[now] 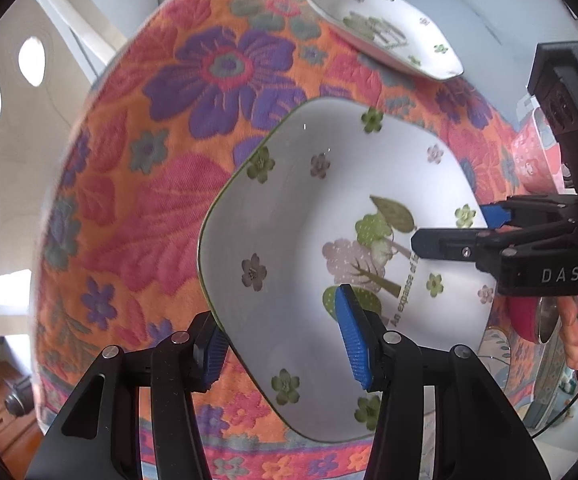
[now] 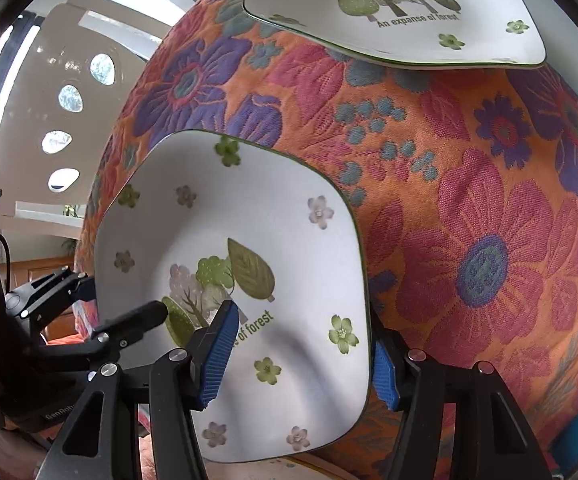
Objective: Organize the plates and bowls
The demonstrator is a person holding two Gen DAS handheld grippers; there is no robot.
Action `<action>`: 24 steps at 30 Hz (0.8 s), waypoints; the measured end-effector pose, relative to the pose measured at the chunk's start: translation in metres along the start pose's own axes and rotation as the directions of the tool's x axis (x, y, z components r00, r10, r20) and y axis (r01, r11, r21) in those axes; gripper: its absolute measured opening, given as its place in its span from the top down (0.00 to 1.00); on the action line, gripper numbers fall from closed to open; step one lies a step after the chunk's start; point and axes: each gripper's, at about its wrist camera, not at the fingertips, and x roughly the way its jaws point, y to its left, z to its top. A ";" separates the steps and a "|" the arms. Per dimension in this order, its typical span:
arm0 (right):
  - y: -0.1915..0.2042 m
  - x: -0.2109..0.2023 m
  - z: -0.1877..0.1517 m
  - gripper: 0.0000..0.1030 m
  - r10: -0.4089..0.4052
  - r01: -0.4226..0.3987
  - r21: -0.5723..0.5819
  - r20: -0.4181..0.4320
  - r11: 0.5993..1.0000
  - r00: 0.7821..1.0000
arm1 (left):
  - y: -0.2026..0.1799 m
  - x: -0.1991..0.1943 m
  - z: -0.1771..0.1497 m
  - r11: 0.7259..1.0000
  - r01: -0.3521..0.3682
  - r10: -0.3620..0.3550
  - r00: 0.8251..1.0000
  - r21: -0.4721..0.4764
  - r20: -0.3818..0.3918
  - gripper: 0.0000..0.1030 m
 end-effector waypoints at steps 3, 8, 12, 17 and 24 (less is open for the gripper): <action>0.005 -0.004 -0.002 0.42 0.006 -0.006 -0.009 0.014 1.000 1.000 | 0.000 -0.009 0.005 1.000 -0.005 0.005 1.000 0.021 0.017 0.55; 0.010 -0.015 -0.006 0.42 0.007 -0.007 -0.012 0.040 1.000 0.999 | -0.003 -0.020 0.003 0.999 -0.005 0.003 0.999 0.049 0.041 0.55; 0.012 -0.030 -0.011 0.42 0.003 -0.002 -0.014 0.063 1.000 0.998 | -0.004 -0.027 -0.005 0.998 0.001 -0.004 0.998 0.055 0.058 0.55; 0.016 -0.050 -0.023 0.42 -0.004 0.005 -0.009 0.096 1.000 0.995 | -0.008 -0.040 -0.012 0.998 0.013 -0.018 0.996 0.061 0.084 0.55; 0.025 -0.072 -0.042 0.42 -0.010 0.008 0.013 0.140 1.000 0.990 | -0.017 -0.057 -0.021 0.995 0.031 -0.042 0.992 0.093 0.116 0.55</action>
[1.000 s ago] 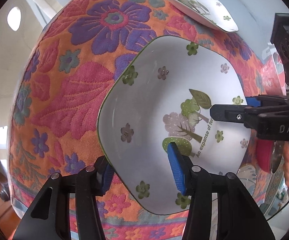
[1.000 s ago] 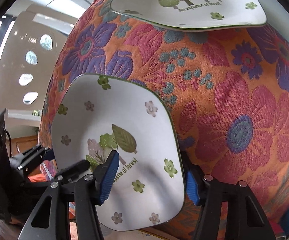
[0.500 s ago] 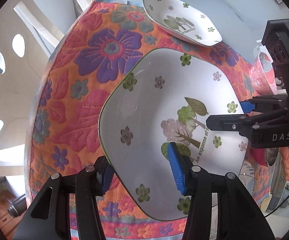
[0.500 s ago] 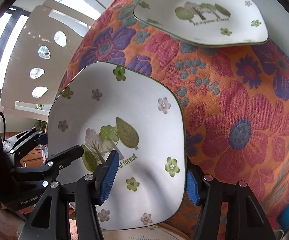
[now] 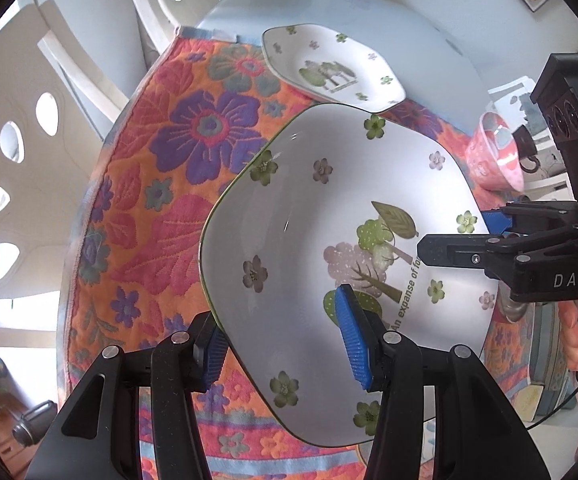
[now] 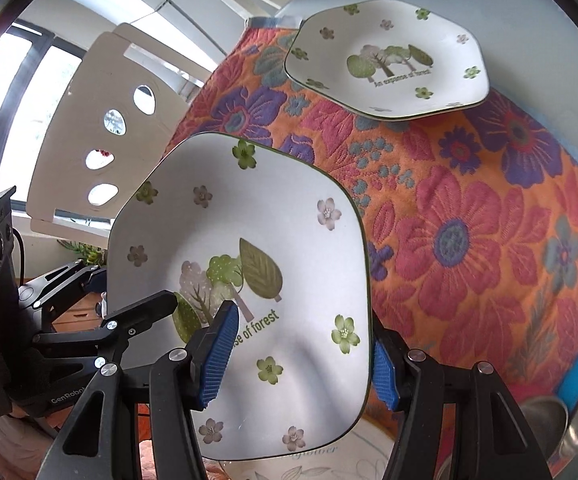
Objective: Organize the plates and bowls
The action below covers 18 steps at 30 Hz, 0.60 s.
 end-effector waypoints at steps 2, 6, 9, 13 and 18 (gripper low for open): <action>0.002 -0.007 -0.007 0.42 -0.007 0.007 0.011 0.013 1.000 1.000 | -0.004 -0.005 -0.002 1.000 0.005 -0.005 1.000 0.012 0.008 0.55; 0.004 -0.020 -0.020 0.42 -0.010 0.009 0.034 0.039 0.999 0.999 | -0.011 -0.013 -0.005 0.999 0.029 -0.030 0.999 0.030 0.021 0.55; 0.003 -0.029 -0.033 0.42 -0.017 0.014 0.052 0.053 0.999 0.998 | -0.019 -0.017 -0.008 0.998 0.041 -0.043 0.999 0.055 0.026 0.55; -0.001 -0.039 -0.049 0.42 -0.024 0.016 0.094 0.078 0.995 0.997 | -0.030 -0.018 -0.014 0.994 0.063 -0.065 0.998 0.085 0.020 0.55; -0.008 -0.050 -0.074 0.42 -0.048 0.032 0.147 0.102 0.989 0.994 | -0.044 -0.014 -0.022 0.990 0.099 -0.100 0.995 0.104 -0.001 0.55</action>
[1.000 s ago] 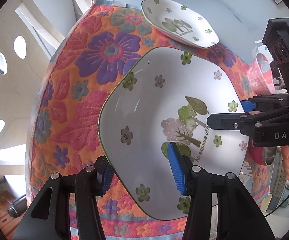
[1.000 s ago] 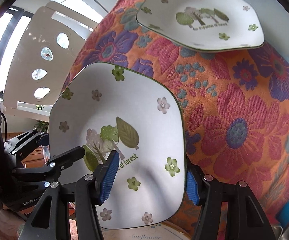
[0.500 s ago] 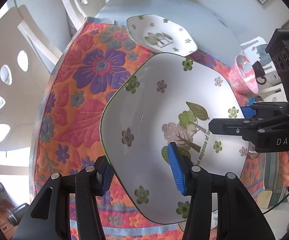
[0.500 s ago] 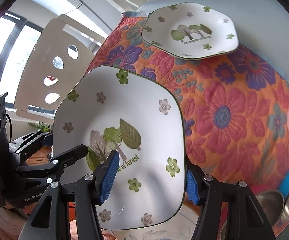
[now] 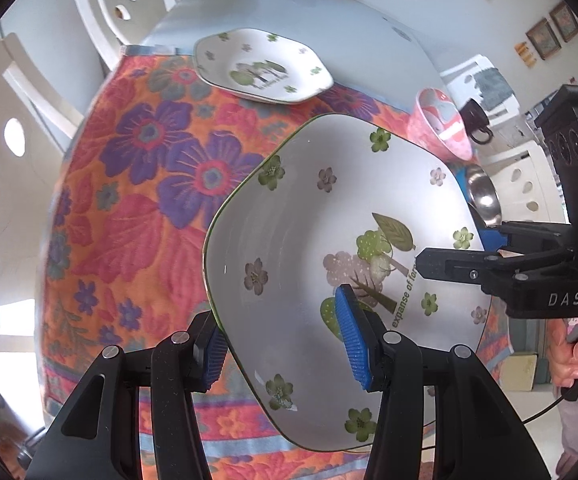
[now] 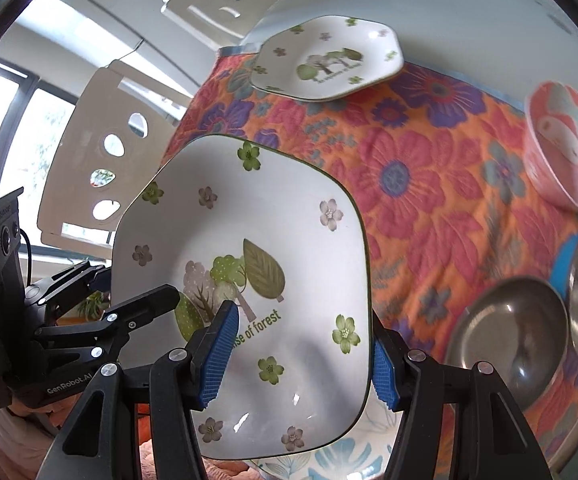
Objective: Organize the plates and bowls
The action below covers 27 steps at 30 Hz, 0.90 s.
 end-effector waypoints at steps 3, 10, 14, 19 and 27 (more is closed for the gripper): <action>-0.005 -0.004 -0.012 0.42 -0.009 0.008 0.032 0.011 0.999 1.000 | -0.010 0.003 -0.005 1.000 0.005 -0.005 1.000 0.027 -0.010 0.55; -0.019 -0.012 -0.042 0.42 -0.011 0.008 0.108 0.032 0.994 0.999 | -0.025 0.009 -0.015 0.997 0.041 -0.039 0.999 0.062 -0.036 0.55; -0.025 -0.009 -0.058 0.42 -0.017 0.012 0.149 0.030 0.989 0.999 | -0.033 0.013 -0.021 0.995 0.055 -0.051 0.997 0.083 -0.051 0.55; -0.032 -0.006 -0.077 0.42 -0.013 0.007 0.195 0.030 0.981 0.999 | -0.040 0.018 -0.030 0.993 0.061 -0.054 0.996 0.102 -0.070 0.55; -0.038 0.004 -0.100 0.42 -0.016 0.013 0.243 0.011 0.970 1.000 | -0.048 0.029 -0.044 0.990 0.059 -0.047 0.994 0.128 -0.099 0.55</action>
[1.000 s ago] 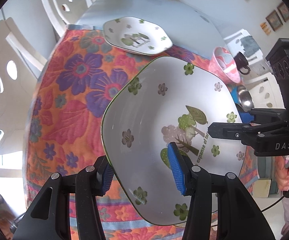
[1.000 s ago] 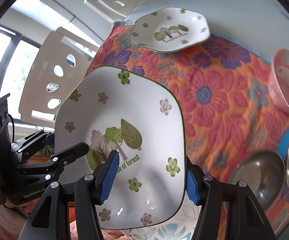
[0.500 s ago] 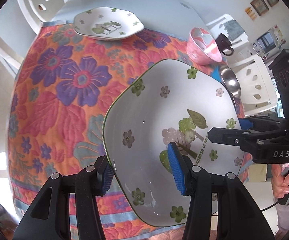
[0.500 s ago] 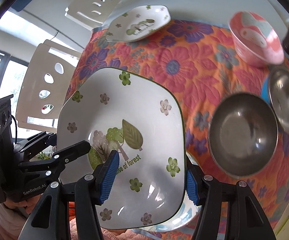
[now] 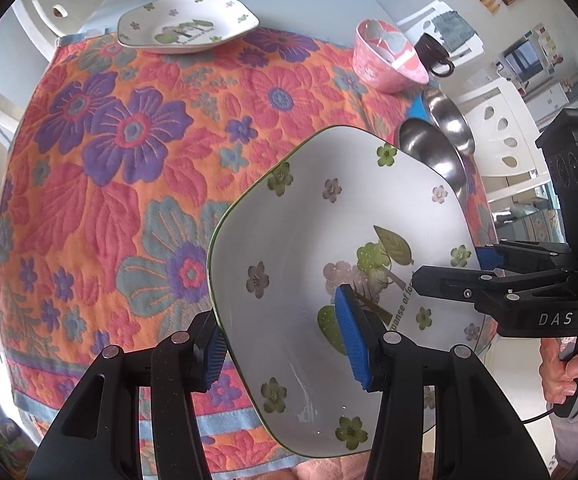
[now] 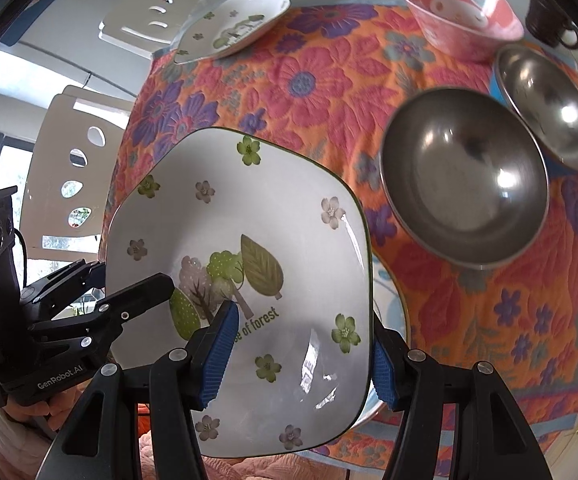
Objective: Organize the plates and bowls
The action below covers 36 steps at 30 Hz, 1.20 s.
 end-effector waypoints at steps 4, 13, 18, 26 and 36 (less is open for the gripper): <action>-0.005 0.006 -0.008 0.42 0.000 0.000 0.018 -0.013 1.000 1.000 | -0.003 0.008 -0.007 1.000 -0.003 0.004 1.000 0.012 -0.019 0.55; -0.019 0.024 -0.023 0.42 -0.002 0.005 0.059 -0.052 0.998 0.999 | -0.011 0.025 -0.018 0.999 -0.016 0.019 0.998 0.044 -0.060 0.55; -0.024 0.033 -0.026 0.43 -0.001 0.006 0.079 -0.067 0.997 0.998 | -0.012 0.030 -0.020 0.998 -0.026 0.030 0.997 0.059 -0.069 0.55; -0.031 0.042 -0.024 0.43 -0.002 0.010 0.099 -0.075 0.995 0.997 | -0.016 0.036 -0.021 0.993 -0.067 0.074 0.995 0.100 -0.070 0.55; -0.036 0.051 -0.022 0.43 -0.011 0.023 0.113 -0.103 0.993 0.995 | -0.016 0.046 -0.022 0.988 -0.094 0.105 0.990 0.120 -0.091 0.55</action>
